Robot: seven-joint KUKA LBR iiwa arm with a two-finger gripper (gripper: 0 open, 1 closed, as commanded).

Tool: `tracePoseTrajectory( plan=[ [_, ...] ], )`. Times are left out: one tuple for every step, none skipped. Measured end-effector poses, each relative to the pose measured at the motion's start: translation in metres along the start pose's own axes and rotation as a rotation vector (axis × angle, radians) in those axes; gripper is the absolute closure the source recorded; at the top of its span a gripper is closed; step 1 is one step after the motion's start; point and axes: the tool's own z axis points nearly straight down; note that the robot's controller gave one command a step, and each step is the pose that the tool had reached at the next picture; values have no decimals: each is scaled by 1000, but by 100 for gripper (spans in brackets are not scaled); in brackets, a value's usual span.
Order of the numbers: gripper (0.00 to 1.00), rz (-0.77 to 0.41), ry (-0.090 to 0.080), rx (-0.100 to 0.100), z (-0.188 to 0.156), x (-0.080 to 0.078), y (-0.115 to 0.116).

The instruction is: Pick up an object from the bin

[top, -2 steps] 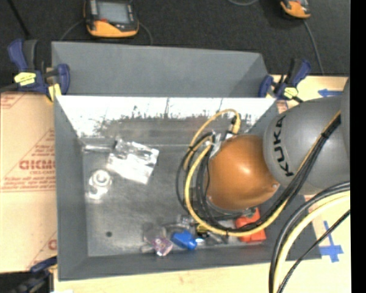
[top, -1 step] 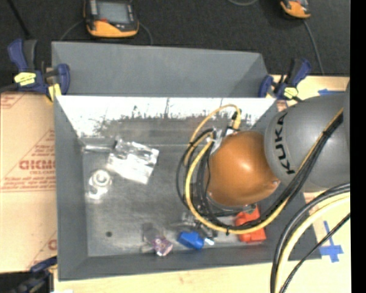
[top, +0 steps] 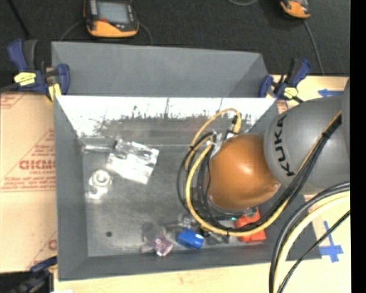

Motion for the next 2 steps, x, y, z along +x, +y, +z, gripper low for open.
tracePoseTrajectory(
  plan=[
    [100,-1,-7,14,-4,-2,-5],
    [0,-2,-1,0,0,0,0]
  ],
)
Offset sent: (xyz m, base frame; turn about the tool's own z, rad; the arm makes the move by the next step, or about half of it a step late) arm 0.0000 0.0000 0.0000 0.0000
